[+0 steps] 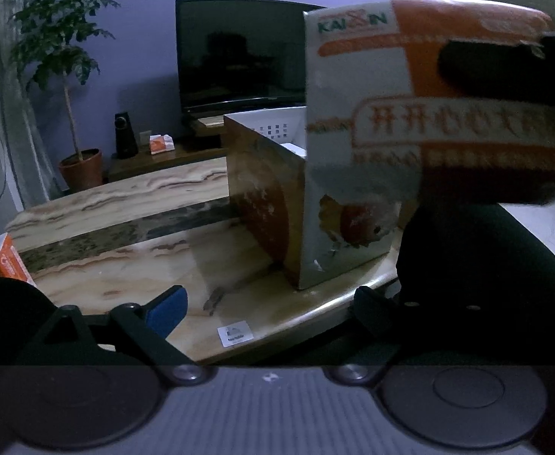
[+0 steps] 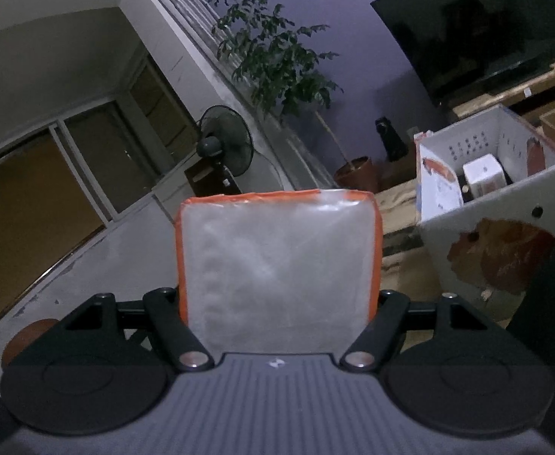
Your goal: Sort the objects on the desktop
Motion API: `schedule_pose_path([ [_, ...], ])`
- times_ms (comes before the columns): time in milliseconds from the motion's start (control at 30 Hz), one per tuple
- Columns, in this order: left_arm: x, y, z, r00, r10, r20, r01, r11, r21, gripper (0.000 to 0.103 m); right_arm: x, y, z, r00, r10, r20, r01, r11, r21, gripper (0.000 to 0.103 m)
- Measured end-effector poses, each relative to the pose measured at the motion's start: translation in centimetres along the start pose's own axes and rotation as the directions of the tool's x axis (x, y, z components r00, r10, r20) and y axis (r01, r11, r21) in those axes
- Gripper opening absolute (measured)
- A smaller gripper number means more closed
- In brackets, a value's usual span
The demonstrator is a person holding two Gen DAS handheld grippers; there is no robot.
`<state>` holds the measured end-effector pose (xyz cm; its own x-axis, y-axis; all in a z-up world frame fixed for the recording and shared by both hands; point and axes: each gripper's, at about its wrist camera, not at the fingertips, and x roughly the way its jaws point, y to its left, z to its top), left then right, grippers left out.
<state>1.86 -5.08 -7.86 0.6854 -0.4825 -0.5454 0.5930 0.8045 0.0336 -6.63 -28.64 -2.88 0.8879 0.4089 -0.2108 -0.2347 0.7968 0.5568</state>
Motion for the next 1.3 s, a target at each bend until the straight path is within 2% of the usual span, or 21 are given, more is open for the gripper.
schedule_pose_path([
  [267, -0.3, -0.1, -0.1, 1.0, -0.024, 0.003, 0.024, 1.0, 0.004, 0.095, 1.5, -1.4, 0.6, 0.999, -0.042, 0.0, 0.042, 0.999, 0.001, 0.074],
  [667, 0.4, -0.8, -0.4, 1.0, -0.03, 0.004, 0.03, 0.999, 0.017, 0.095, 1.6, -3.5, -1.2, 0.996, -0.084, -0.029, 0.085, 0.995, 0.053, 0.074],
  [1300, 0.1, -0.7, -0.3, 1.0, -0.004, -0.003, 0.004, 1.0, 0.016, 0.095, 0.2, 0.6, -2.1, 0.999, 0.008, -0.049, -0.007, 1.0, 0.012, 0.074],
])
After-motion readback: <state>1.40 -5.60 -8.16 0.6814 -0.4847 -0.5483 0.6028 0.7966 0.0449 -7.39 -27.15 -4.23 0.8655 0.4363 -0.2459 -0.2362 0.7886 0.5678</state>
